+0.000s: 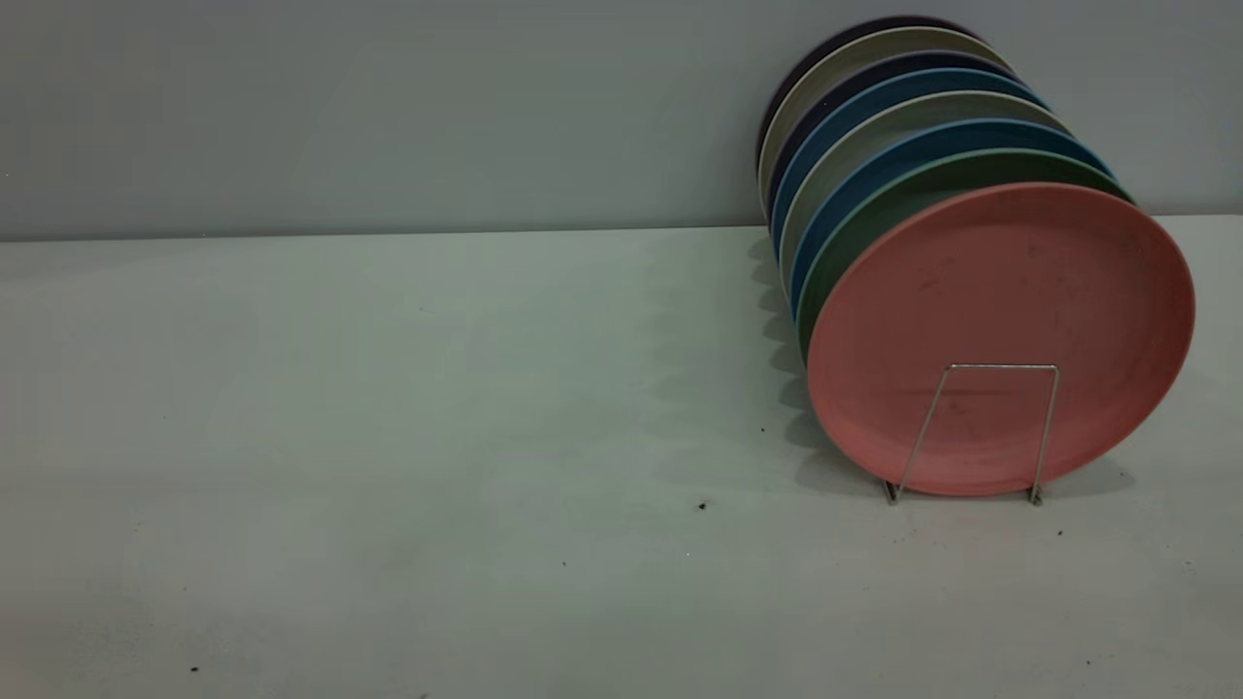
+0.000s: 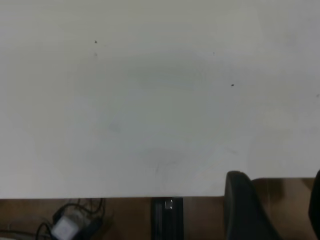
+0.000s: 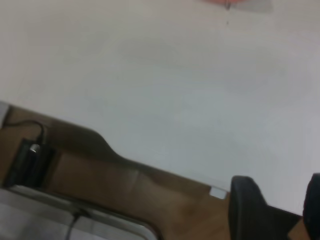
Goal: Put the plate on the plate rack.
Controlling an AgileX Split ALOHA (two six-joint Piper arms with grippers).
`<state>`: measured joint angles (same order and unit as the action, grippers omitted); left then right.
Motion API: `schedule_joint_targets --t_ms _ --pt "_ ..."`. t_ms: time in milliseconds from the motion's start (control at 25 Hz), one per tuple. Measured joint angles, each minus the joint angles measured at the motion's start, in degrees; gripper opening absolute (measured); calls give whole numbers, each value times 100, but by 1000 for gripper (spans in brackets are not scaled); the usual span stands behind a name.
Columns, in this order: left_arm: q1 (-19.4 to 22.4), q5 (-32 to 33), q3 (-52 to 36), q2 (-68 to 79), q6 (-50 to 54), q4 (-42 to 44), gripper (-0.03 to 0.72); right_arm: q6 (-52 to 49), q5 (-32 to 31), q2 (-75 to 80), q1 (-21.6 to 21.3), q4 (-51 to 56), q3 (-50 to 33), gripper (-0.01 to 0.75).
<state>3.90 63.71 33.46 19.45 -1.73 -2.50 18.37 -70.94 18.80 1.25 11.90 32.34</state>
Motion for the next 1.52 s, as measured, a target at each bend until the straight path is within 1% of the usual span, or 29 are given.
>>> schedule_joint_targets --t_ms 120,280,640,1160,1520 --pt "0 33 -166 -323 0 14 360 178 255 -360 0 -52 -329 280" --pt "0 123 -313 -685 -24 146 360 215 451 -589 0 -52 -441 280" --pt "0 133 -555 -983 -24 322 360 159 491 -633 0 -108 -472 280" --pt "0 100 -563 -987 -9 363 360 -7 526 -633 0 -220 -472 280" --pt "0 100 -563 -987 -9 363 360 -45 526 -633 0 -83 -472 280"
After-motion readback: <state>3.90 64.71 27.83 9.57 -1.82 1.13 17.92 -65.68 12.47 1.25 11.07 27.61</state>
